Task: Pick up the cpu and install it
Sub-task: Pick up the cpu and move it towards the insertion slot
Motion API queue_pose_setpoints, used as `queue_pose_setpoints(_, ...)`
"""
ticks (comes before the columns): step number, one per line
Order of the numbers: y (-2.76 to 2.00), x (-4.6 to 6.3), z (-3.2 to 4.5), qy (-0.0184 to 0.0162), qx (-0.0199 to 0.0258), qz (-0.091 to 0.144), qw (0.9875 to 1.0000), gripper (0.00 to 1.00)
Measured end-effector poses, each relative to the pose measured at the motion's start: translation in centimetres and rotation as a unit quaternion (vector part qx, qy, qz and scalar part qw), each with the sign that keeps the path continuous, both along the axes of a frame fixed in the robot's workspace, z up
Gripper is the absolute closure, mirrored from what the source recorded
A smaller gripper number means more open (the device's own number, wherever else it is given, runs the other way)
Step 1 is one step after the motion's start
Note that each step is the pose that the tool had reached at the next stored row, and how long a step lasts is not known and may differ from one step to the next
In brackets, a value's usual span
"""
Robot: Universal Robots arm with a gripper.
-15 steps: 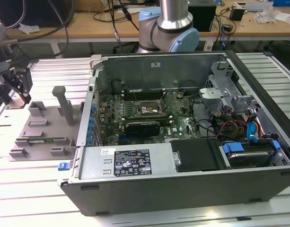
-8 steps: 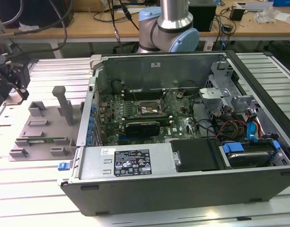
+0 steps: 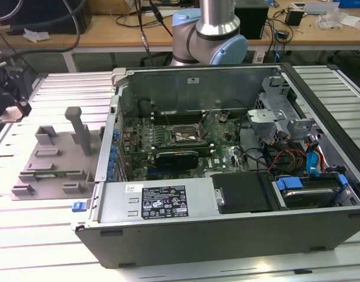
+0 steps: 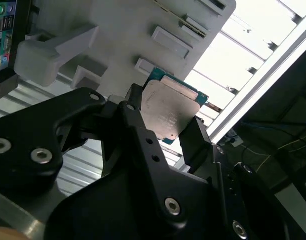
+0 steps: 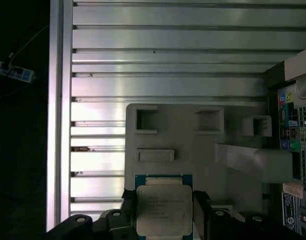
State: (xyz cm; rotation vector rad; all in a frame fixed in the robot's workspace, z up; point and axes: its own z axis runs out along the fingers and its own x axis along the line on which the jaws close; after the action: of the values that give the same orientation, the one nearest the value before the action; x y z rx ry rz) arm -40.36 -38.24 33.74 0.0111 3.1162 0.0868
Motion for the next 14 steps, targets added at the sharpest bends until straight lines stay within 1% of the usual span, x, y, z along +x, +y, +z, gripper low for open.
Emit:
queue_pose_setpoints(3,0.01,0.0,0.91,0.0,0.0,0.0,1.0,0.46)
queue_pose_setpoints(4,0.02,0.0,1.32,0.0,0.0,0.0,1.0,0.46)
queue_pose_setpoints(8,0.02,0.0,2.12,0.0,0.0,0.0,1.0,0.46)
queue_pose_setpoints(9,0.03,0.0,2.46,0.0,0.0,0.0,1.0,0.46)
queue_pose_setpoints(11,0.03,0.0,2.87,-0.0001,0.0,0.001,1.0,0.46)
queue_pose_setpoints(14,0.06,0.0,4.07,0.0,0.0,0.001,1.0,0.46)
